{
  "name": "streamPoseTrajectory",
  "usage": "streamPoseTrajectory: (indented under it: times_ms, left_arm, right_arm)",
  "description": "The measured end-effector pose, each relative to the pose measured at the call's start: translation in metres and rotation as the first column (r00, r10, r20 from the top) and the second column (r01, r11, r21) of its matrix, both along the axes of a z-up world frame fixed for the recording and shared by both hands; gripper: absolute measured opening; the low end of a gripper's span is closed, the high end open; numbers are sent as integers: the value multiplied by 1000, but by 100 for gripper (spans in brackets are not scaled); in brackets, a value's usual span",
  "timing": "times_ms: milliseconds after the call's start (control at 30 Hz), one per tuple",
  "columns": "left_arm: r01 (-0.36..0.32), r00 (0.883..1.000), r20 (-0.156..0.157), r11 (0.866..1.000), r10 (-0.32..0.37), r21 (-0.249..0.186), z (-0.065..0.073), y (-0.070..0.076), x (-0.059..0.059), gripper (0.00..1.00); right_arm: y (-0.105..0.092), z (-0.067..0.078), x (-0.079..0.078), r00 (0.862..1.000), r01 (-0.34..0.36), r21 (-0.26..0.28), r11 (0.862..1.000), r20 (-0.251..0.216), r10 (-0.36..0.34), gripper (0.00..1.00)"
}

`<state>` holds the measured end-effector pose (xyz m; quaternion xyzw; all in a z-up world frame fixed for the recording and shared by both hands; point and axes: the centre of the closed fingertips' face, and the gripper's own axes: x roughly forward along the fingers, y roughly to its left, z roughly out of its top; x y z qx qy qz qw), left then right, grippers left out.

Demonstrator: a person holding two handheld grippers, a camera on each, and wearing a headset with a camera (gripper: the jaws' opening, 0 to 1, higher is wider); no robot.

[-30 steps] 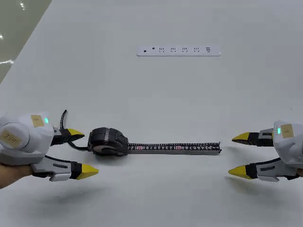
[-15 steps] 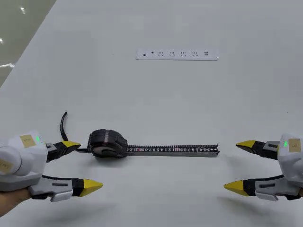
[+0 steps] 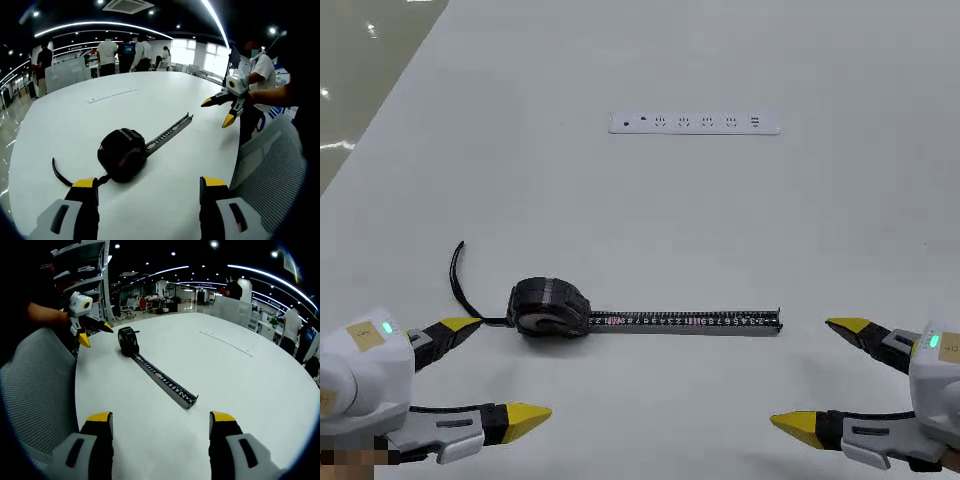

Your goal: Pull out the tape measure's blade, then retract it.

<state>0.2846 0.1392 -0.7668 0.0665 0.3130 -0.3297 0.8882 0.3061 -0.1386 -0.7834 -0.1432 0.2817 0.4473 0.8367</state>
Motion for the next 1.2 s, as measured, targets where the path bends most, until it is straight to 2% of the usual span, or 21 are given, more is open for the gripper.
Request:
streamPoseTrajectory:
  times_ms: [233, 333, 533, 633, 967, 1200]
  left_arm:
    - [-79, 995, 51, 996, 81, -39, 10, -4, 3, 91]
    - [-91, 994, 53, 994, 94, -52, 12, -8, 0, 93]
    - [-144, 988, 50, 987, 147, -71, 15, -8, -3, 100]
    - [-166, 983, 63, 982, 171, -87, 20, -9, -3, 100]
    - [-199, 975, 80, 976, 206, -84, 23, -8, -3, 100]
    - [-245, 964, 85, 967, 250, -66, 24, -6, -4, 100]
  right_arm:
    - [5, 6, -4, 998, 65, 28, 998, 14, -65, 89]
    - [9, 8, -8, 997, 75, 48, 996, 4, -76, 91]
    - [13, 9, -17, 996, 90, 53, 994, -7, -90, 94]
    - [15, 12, -20, 995, 99, 61, 993, -9, -98, 95]
    - [21, 13, -25, 996, 93, 66, 993, -13, -93, 94]
    - [22, 15, -26, 996, 86, 69, 994, -12, -85, 94]
